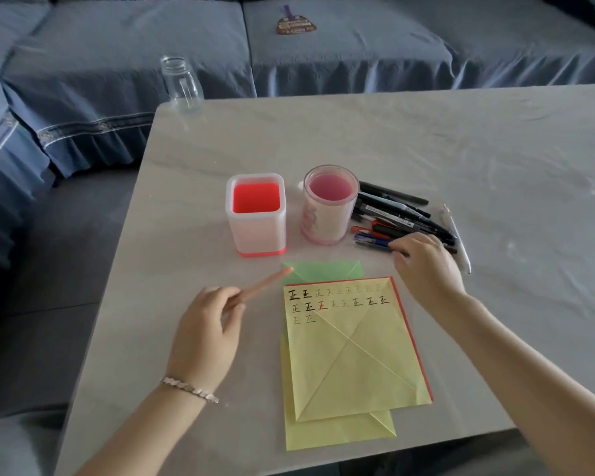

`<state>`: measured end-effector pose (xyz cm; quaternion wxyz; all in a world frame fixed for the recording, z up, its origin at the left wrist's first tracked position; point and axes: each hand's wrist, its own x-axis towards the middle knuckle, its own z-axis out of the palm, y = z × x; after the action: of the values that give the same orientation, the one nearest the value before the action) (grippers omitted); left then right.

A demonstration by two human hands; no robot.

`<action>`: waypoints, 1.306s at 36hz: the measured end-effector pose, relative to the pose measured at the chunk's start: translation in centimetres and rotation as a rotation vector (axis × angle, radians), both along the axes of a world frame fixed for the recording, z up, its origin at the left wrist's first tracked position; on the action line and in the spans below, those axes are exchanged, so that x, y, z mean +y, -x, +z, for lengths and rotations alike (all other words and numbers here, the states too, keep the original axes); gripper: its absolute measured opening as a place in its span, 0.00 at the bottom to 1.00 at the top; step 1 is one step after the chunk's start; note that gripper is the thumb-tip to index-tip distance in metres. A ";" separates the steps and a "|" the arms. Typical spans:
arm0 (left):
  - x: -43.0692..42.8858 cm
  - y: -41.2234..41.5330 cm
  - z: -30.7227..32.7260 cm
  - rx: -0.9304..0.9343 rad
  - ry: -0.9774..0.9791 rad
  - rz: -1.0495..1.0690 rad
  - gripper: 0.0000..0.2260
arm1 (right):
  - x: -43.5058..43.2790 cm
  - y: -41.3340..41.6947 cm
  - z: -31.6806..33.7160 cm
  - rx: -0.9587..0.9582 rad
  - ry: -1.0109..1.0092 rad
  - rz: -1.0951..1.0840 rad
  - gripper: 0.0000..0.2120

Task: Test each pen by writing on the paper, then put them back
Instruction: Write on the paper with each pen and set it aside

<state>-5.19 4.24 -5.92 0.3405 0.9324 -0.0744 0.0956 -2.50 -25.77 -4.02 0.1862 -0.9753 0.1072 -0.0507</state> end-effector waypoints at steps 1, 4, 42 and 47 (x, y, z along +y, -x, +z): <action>0.7 -0.2 -0.4 -0.014 -0.039 0.013 0.05 | -0.5 -0.4 -0.5 0.042 0.045 -0.005 0.14; 2.3 -0.7 -1.6 -0.051 -0.186 0.049 0.06 | -1.0 -0.8 -1.6 0.099 0.144 0.023 0.15; -6.8 3.9 3.8 0.067 0.167 -0.637 0.08 | 9.9 8.2 3.9 0.029 -1.152 0.006 0.15; -6.1 3.9 3.7 0.060 0.161 -0.650 0.05 | 10.7 8.3 3.5 -0.036 -1.203 -0.015 0.17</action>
<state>-9.13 -1.88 -2.17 0.4277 0.8325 -0.3499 -0.0397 -10.80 -15.04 -0.55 0.7069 -0.6969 0.1207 0.0011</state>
